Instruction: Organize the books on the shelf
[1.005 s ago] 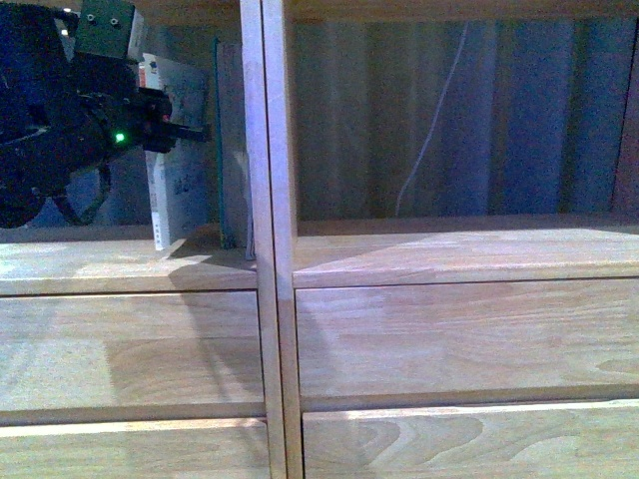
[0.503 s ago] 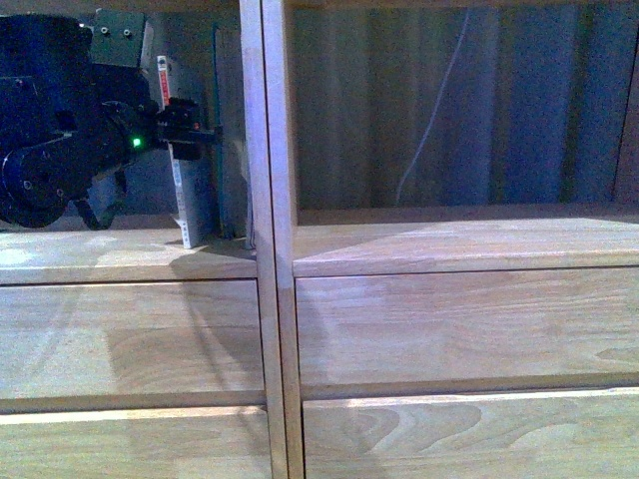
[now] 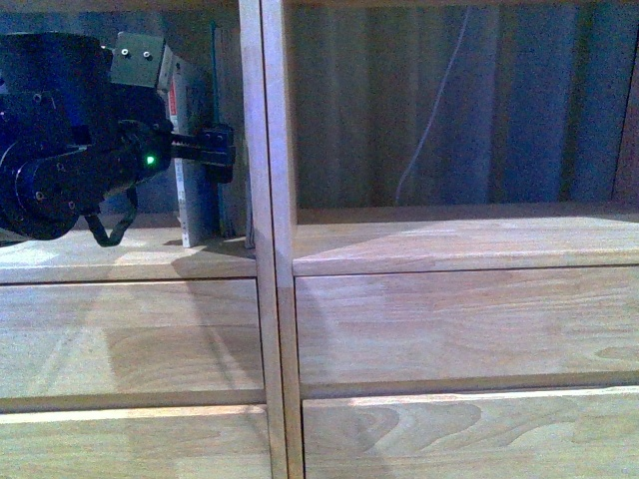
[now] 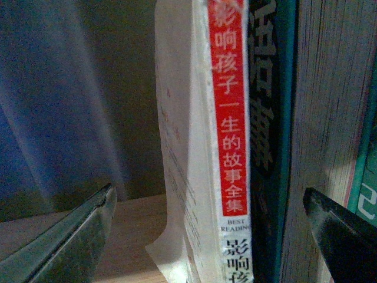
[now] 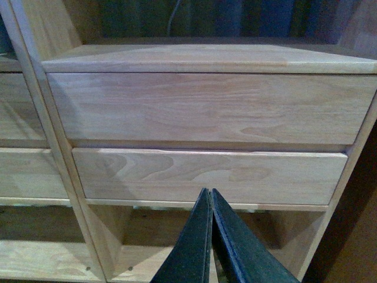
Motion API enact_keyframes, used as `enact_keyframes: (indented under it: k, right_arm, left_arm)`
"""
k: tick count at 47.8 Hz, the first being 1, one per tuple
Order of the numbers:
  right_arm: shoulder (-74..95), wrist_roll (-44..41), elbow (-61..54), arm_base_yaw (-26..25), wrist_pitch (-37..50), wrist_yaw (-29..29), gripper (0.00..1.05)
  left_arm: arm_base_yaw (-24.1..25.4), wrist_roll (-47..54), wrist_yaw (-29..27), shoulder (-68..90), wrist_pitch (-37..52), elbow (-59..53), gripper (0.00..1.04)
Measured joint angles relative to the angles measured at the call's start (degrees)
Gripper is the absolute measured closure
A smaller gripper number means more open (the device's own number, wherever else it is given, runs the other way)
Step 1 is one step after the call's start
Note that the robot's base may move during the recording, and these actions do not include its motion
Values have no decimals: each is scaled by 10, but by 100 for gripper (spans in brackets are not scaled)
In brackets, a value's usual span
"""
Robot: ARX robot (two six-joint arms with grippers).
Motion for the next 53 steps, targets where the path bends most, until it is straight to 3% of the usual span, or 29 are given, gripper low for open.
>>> enact_keyframes:
  k: [20,34,53]
  right_arm:
    - [0,0,0,0,0,0,102]
    - [0,0,0,0,0,0,102]
    - [0,0,0,0,0,0,102]
  left_arm:
    - [-18,29,-11,-4,-21,-53,7]
    - [-31,73,-93,-83,16,-163,7]
    - [-71,103,-199,-353,47,-414,7]
